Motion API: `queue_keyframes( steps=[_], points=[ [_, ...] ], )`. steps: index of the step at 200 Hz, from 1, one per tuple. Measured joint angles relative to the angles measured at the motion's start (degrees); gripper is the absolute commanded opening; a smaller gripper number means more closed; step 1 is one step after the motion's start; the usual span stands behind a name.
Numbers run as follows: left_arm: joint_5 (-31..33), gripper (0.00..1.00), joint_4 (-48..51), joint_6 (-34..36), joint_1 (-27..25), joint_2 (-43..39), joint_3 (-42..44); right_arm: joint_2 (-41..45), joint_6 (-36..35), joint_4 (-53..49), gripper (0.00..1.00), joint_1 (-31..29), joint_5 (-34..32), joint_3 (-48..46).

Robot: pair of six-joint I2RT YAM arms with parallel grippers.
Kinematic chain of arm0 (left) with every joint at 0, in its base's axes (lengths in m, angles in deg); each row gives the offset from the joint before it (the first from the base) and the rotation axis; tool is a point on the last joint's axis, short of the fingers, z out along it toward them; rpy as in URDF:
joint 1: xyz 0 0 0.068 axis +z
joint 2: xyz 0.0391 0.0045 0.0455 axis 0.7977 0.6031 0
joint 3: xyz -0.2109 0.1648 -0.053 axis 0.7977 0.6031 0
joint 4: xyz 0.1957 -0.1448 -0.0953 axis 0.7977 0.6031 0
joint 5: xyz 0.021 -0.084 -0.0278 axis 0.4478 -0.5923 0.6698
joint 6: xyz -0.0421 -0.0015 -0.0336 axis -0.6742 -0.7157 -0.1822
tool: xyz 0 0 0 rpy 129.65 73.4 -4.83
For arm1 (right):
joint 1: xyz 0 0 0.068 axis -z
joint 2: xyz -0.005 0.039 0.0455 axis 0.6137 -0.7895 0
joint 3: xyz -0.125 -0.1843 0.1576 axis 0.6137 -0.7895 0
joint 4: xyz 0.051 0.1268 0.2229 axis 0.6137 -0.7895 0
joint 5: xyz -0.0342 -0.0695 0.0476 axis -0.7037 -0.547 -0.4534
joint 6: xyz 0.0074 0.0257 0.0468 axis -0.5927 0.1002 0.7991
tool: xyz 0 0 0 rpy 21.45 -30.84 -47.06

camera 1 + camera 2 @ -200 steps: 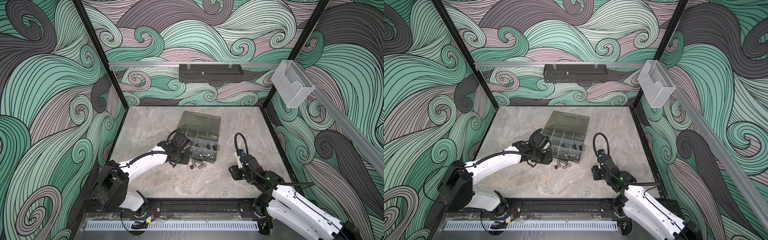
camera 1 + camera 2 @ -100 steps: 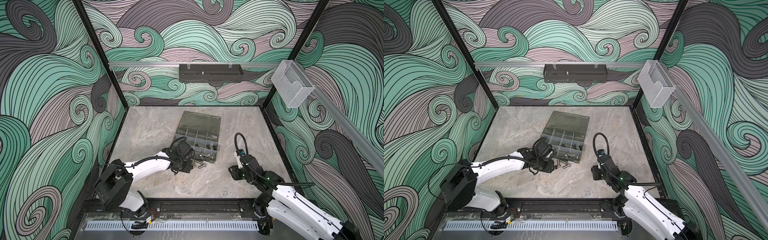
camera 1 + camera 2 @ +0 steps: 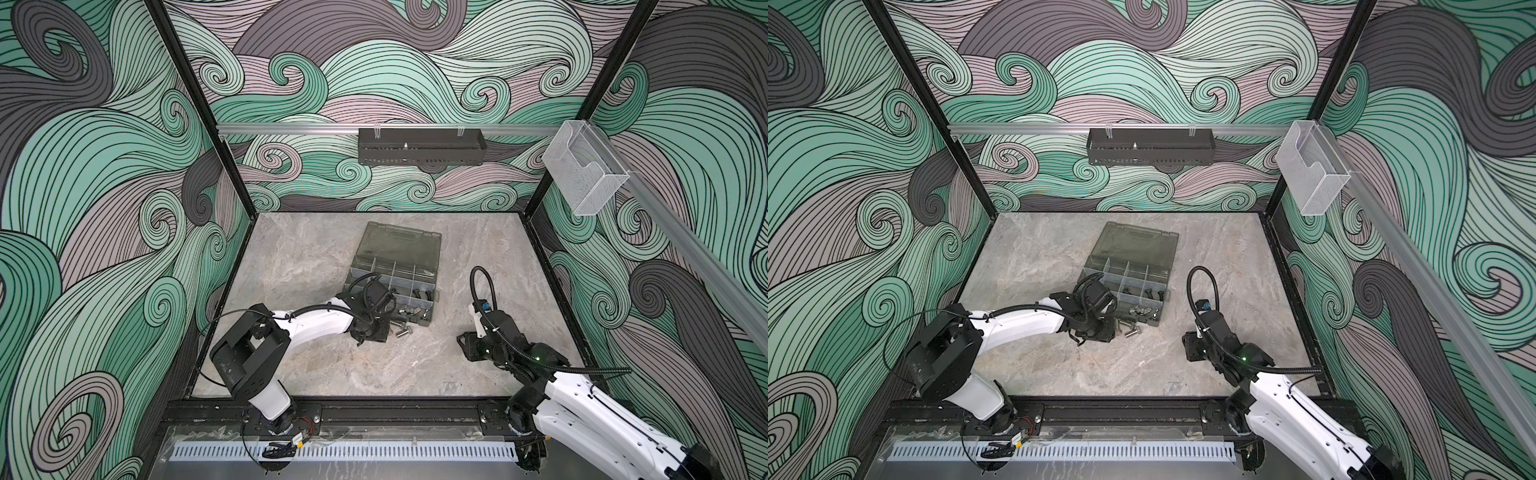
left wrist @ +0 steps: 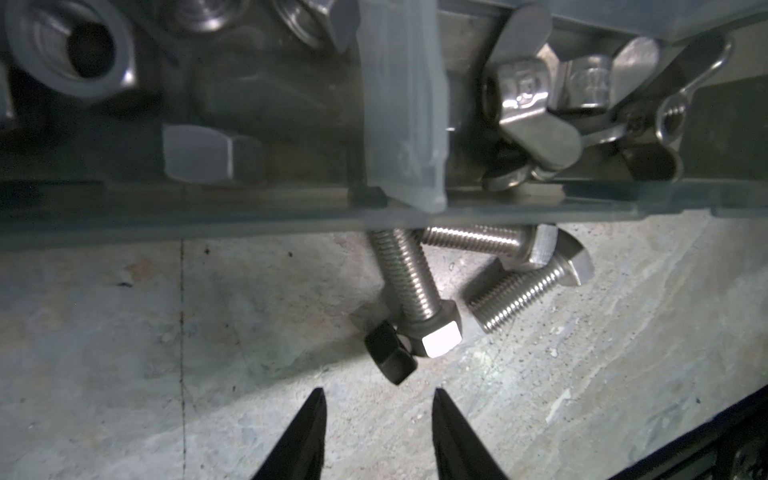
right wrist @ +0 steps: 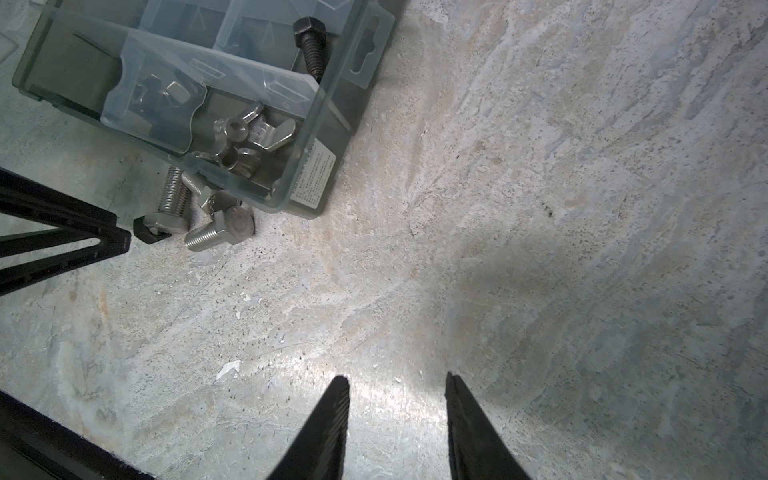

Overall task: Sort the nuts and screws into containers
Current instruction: 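Lower the open left gripper onto the black nut and close it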

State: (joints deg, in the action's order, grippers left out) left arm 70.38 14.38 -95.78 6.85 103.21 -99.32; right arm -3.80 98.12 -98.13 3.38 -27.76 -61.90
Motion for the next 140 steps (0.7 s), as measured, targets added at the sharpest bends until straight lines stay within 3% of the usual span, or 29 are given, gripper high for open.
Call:
queue_keyframes(
  steps=[140],
  points=[
    [0.20,0.30,-0.66,0.90,-0.22,3.58,-1.38,0.09,0.02,0.00,0.40,0.00,0.00,-0.07]
  ],
)
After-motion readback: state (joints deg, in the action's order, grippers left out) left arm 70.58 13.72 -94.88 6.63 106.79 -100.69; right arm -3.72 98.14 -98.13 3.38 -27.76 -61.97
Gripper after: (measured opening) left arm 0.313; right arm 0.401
